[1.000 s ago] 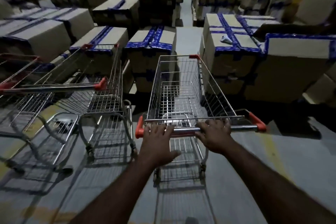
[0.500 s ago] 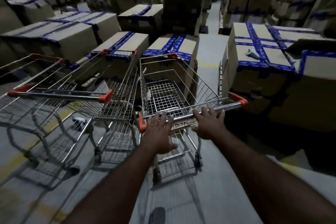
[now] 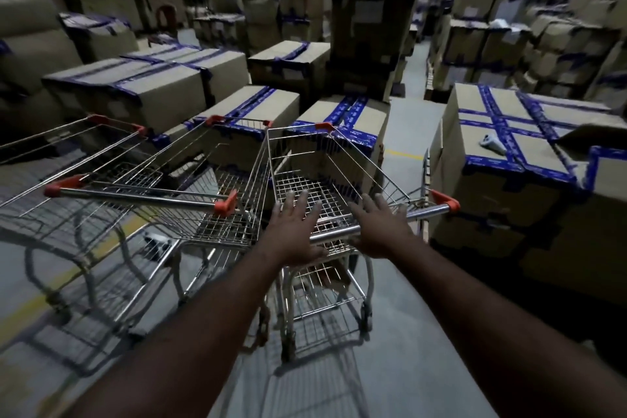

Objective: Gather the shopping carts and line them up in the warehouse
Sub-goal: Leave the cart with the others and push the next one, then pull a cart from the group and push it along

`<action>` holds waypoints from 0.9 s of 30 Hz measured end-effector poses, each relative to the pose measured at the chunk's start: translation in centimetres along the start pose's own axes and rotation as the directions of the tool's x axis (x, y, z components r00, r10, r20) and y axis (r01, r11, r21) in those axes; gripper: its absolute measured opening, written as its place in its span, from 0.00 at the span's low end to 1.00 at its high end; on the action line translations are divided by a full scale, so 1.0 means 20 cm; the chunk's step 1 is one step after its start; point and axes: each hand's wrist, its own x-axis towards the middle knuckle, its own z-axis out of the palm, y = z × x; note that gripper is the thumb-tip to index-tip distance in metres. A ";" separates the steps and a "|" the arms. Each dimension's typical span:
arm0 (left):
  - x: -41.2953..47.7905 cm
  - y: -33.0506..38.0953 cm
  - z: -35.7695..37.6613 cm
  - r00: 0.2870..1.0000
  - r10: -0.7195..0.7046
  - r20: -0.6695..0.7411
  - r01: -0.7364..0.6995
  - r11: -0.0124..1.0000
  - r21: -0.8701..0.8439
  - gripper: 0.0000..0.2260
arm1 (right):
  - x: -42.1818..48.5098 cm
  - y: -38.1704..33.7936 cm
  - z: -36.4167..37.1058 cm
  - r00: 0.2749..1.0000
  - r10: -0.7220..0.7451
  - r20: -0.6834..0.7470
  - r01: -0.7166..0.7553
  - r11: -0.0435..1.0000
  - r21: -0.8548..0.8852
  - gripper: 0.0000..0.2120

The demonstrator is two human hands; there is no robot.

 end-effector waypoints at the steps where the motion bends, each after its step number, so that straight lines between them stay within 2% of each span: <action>1: 0.00 -0.02 -0.03 1.000 -0.007 -0.019 0.007 1.000 -0.001 0.47 | 0.01 -0.02 -0.03 1.000 -0.013 -0.016 0.013 1.000 0.009 0.41; 8: -0.20 -0.07 -0.14 0.994 -0.069 -0.088 0.072 0.997 0.036 0.48 | -0.09 -0.19 -0.11 0.997 -0.072 -0.034 0.073 0.997 0.025 0.42; 14: -0.63 -0.13 -0.18 0.972 -0.223 -0.075 0.223 0.975 -0.006 0.48 | -0.27 -0.45 -0.14 0.967 -0.249 -0.059 0.252 0.966 0.057 0.41; 19: -1.05 -0.25 -0.11 0.927 -0.373 -0.034 0.373 0.928 -0.009 0.47 | -0.46 -0.79 -0.07 0.908 -0.413 -0.073 0.416 0.909 0.034 0.40; 24: -1.44 -0.51 -0.22 0.872 -0.472 -0.128 0.477 0.879 0.011 0.45 | -0.57 -1.18 -0.22 0.857 -0.501 -0.124 0.508 0.861 0.032 0.40; 27: -1.81 -0.67 -0.19 0.822 -0.554 -0.129 0.560 0.829 0.007 0.45 | -0.69 -1.53 -0.27 0.813 -0.573 -0.108 0.578 0.815 0.025 0.40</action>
